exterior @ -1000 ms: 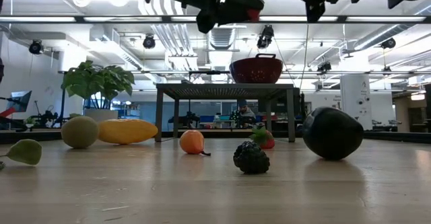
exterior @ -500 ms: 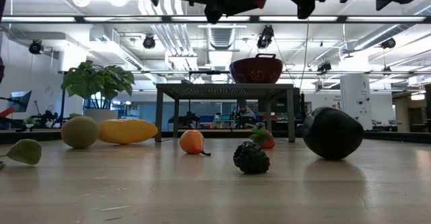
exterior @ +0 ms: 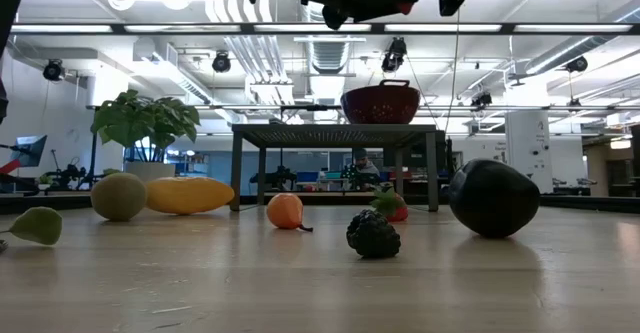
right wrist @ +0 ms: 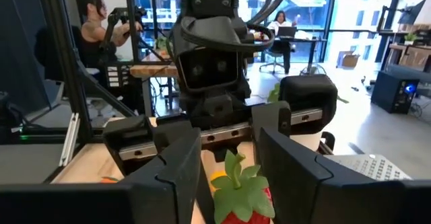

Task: Pick & Place Fruit
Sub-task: Put the red strawberry into the violet strainer bowl on the shelf

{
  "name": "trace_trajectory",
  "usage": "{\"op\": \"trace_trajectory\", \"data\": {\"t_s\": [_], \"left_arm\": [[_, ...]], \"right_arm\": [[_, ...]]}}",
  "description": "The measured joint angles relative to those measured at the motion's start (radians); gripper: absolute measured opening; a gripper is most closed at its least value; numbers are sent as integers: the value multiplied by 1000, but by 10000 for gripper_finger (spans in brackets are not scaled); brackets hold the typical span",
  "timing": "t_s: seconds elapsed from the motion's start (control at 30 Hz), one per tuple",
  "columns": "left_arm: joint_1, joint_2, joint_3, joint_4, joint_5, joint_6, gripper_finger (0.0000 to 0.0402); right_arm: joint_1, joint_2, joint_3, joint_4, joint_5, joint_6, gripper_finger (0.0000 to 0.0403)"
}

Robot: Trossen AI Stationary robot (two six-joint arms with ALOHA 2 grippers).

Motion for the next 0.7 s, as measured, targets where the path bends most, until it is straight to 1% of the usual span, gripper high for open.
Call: {"op": "trace_trajectory", "data": {"t_s": [0.2, 0.37, 0.7], "left_arm": [[0, 0, 0, 68, -1, 63, 156], [1, 0, 5, 70, -3, 114, 156], [16, 0, 0, 85, -6, 136, 156]], "right_arm": [[0, 2, 8, -21, 0, -6, 130], [0, 0, 9, -16, 0, -13, 113], [0, 1, 11, 3, 1, -26, 59]]}}
